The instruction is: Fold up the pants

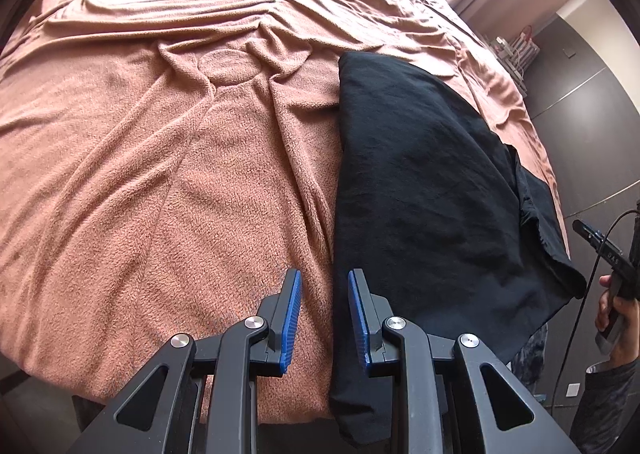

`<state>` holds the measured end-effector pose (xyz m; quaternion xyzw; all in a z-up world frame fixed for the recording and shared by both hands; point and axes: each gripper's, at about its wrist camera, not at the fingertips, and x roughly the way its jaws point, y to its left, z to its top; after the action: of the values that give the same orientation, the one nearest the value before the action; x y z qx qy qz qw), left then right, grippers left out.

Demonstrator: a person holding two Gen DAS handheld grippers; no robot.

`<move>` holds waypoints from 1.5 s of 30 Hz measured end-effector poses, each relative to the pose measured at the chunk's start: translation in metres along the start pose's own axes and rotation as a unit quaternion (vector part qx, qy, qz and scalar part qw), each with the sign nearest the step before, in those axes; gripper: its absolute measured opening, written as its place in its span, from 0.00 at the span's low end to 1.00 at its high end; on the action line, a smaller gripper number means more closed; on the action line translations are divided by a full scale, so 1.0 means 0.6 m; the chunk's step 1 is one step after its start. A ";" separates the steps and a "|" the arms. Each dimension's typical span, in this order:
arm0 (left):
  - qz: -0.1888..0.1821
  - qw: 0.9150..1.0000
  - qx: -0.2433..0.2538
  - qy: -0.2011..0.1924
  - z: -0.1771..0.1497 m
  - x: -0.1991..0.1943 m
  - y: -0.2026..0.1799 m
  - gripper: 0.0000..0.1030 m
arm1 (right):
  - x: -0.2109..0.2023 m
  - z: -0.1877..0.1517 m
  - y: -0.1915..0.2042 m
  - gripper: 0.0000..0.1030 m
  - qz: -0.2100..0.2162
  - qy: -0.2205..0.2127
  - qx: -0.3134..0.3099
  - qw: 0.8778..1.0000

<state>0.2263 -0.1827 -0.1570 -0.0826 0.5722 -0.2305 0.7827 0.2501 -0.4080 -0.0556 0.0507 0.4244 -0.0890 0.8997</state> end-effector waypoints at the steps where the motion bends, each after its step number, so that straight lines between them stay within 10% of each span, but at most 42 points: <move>1: 0.000 1.000 0.000 0.001 -0.001 0.000 0.000 0.26 | -0.001 -0.003 0.004 0.48 0.006 -0.001 -0.009 1.000; 15: -0.005 1.000 -0.018 0.006 -0.020 0.006 -0.006 0.26 | 0.037 -0.036 0.094 0.54 0.043 0.038 -0.138 0.989; 24: -0.003 1.000 -0.014 0.009 -0.014 0.016 -0.020 0.26 | 0.078 -0.037 0.111 0.54 -0.007 0.036 -0.189 0.981; 26: -0.002 1.000 -0.012 0.009 -0.012 0.017 -0.022 0.26 | 0.083 -0.033 0.112 0.38 -0.005 0.033 -0.187 0.982; 27: -0.001 1.000 -0.012 0.009 -0.012 0.017 -0.022 0.26 | 0.084 -0.030 0.109 0.19 -0.003 0.034 -0.184 0.982; 30: -0.001 1.000 -0.008 0.008 -0.008 0.015 -0.025 0.26 | 0.076 -0.019 0.101 0.06 0.001 0.026 -0.160 0.987; 45: -0.002 1.000 0.003 0.006 0.005 0.014 -0.035 0.26 | 0.042 0.031 -0.100 0.04 -0.010 -0.013 0.055 0.998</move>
<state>0.2253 -0.2057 -0.1552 -0.0803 0.5760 -0.2341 0.7791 0.2677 -0.4728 -0.0639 0.0944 0.4080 -0.1220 0.8999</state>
